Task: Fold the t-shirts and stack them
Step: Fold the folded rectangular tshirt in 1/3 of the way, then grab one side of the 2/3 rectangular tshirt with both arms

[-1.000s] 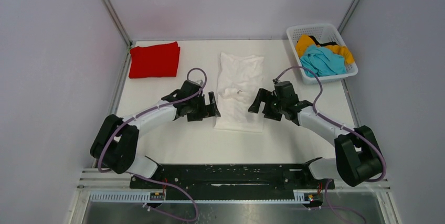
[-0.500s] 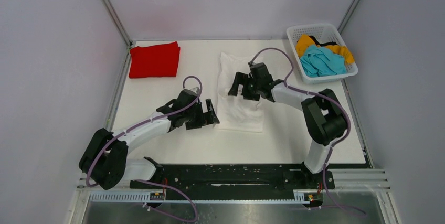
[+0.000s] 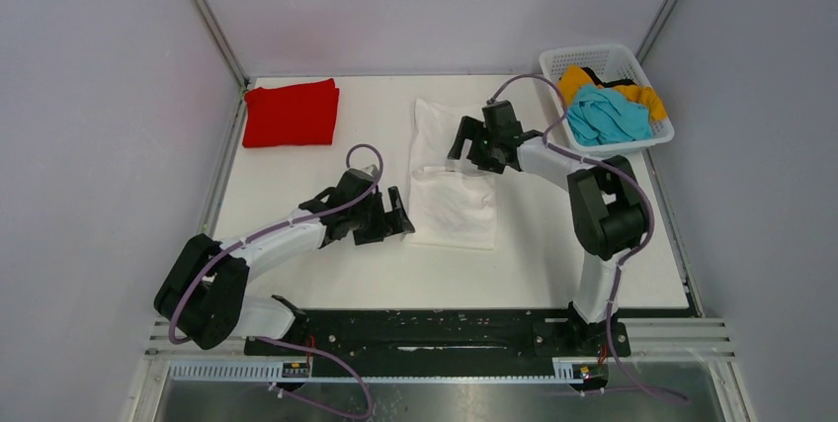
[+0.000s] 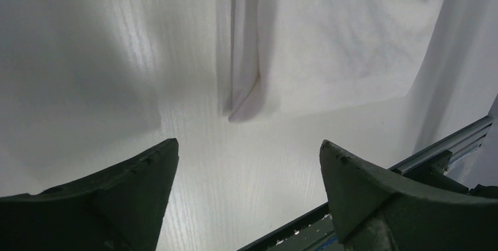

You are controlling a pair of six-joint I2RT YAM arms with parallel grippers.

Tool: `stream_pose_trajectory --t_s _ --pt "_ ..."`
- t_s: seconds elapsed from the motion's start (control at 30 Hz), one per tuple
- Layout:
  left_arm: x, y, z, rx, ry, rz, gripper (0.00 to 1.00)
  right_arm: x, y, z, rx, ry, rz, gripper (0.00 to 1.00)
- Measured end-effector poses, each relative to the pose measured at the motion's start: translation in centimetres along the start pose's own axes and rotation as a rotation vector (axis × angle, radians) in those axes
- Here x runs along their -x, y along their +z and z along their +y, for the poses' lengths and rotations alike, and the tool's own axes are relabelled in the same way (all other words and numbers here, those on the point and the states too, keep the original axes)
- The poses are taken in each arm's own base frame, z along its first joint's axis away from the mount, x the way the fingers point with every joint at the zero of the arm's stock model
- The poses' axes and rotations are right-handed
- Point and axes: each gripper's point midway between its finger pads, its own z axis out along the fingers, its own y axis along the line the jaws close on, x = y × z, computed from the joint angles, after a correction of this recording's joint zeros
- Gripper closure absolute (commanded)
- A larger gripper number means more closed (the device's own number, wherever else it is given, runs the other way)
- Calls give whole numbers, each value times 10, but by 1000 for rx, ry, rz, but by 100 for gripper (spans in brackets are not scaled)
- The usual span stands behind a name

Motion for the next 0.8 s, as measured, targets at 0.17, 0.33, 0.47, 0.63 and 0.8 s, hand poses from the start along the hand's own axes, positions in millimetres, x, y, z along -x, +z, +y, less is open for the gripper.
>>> stream_pose_trajectory --t_s 0.17,0.33,0.47,0.63,0.8 --pt "-7 15 -5 -16 1 31 45 10 -54 -10 -37 -14 -98 1" --pt "-22 31 3 18 4 84 57 11 -120 -30 -50 8 -235 1" --pt "-16 42 -7 -10 -7 89 61 -28 -140 -57 -57 40 -233 1" --pt "-9 56 -17 -46 -14 84 94 -99 -138 -91 -77 91 -91 4" --pt "-10 61 -19 -62 -22 92 100 -137 -143 -98 -47 116 0 12"
